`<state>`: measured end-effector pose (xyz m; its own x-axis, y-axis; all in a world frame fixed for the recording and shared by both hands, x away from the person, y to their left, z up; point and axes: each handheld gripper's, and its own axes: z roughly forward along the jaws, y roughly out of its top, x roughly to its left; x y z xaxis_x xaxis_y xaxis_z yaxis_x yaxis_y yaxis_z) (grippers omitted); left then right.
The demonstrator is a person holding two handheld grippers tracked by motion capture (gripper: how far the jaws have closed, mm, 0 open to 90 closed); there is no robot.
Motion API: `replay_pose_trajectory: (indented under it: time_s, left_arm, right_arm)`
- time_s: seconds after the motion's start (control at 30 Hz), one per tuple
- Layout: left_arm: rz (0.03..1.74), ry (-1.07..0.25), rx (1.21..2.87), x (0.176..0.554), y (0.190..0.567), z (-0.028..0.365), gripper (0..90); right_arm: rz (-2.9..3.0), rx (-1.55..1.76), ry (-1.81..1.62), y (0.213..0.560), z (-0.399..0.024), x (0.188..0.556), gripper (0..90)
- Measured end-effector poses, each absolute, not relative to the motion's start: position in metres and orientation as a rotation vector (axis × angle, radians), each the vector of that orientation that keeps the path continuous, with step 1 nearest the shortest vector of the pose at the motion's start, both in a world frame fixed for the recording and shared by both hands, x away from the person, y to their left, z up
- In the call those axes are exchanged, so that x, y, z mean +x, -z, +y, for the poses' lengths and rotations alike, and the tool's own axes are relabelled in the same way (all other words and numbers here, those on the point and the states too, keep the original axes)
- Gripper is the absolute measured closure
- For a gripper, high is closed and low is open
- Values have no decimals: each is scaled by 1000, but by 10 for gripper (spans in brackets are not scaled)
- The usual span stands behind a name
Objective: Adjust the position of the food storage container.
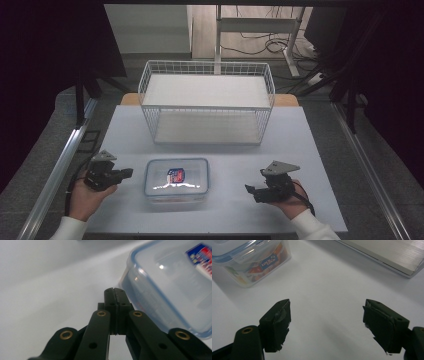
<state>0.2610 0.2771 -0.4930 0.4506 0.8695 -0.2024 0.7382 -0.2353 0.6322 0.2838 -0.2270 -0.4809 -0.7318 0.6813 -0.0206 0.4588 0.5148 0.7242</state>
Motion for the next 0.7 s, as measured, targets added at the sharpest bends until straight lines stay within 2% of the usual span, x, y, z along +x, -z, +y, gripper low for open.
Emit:
replay_pose_trajectory:
  time_s: [0.2,0.6,0.7]
  left_arm:
    - [1340,-199,2087,267,510,265,900]
    - [1305,-120,2065,273,513,253,900]
    - [1312,-149,2081,274,512,249,900]
  right_arm:
    - [2464,950,-1038,481,-226,284,220]
    - [2459,954,-1038,481,-227,285,220]
    - [2460,953,-1036,481,-228,285,220]
